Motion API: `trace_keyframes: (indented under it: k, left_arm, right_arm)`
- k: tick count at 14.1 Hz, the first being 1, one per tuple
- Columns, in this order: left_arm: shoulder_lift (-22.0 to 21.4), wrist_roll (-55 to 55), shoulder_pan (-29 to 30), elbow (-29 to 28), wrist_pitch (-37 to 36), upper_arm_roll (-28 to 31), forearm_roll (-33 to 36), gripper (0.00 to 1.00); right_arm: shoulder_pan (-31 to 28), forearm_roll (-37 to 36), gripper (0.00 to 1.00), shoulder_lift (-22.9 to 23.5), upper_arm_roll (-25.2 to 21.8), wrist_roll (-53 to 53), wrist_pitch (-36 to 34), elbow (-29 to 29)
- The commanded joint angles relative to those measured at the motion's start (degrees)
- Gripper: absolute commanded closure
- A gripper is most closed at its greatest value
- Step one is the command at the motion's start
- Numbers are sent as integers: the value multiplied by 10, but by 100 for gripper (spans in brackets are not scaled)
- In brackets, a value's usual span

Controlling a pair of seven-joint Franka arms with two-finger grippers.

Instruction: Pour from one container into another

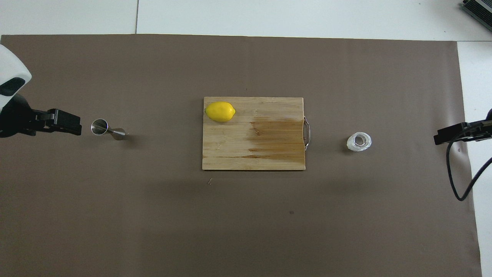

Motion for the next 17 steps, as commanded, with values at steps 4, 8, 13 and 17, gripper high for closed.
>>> trace_keyframes:
  k: [4,8,13,17]
  left_arm:
    - [-19,2,5,-33,23,4,-6,0]
    - [-19,3,5,-32,23,4,-5,0]
    - [-26,5,4,-31,25,4,-3,0]
    - [-34,9,-5,-35,32,-2,0,0]
  right_arm:
    - [-4,-4,0,-3,3,-6,-1,-2]
    - [-4,-4,0,-3,3,-6,-1,-2]
    - [-4,-4,0,-3,3,-6,-1,-2]
    - [-4,-4,0,-3,3,-6,-1,-2]
